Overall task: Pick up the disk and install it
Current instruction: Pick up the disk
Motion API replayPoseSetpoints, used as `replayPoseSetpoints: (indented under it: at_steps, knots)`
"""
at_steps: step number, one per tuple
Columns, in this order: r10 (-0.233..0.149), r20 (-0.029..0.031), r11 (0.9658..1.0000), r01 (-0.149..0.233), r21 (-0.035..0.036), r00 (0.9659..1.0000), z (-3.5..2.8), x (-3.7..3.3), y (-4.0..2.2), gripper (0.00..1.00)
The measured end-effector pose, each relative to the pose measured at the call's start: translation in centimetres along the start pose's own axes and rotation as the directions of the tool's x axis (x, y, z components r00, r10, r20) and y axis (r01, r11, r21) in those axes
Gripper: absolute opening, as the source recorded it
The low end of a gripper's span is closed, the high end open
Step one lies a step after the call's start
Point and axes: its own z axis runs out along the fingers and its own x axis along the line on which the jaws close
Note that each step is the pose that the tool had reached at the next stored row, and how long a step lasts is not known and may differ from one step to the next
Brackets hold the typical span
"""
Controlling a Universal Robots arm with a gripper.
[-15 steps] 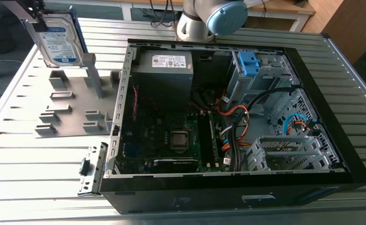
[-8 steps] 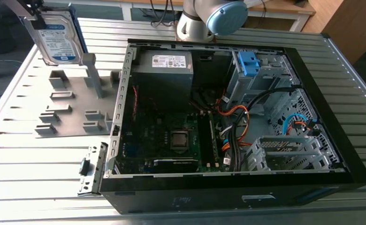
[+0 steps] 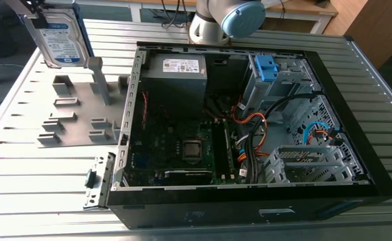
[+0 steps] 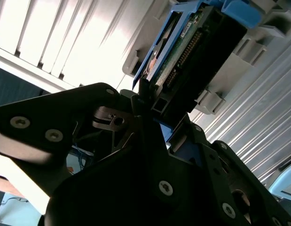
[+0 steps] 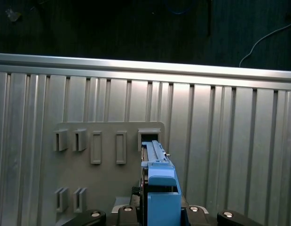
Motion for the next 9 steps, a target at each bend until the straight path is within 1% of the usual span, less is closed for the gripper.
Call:
replayPoseSetpoints:
  at_steps: [9]
  knots:
    - [0.000, 0.0001, 1.0000, 0.000, 0.0000, 1.0000, -0.77, 0.01, -0.02, 0.36]
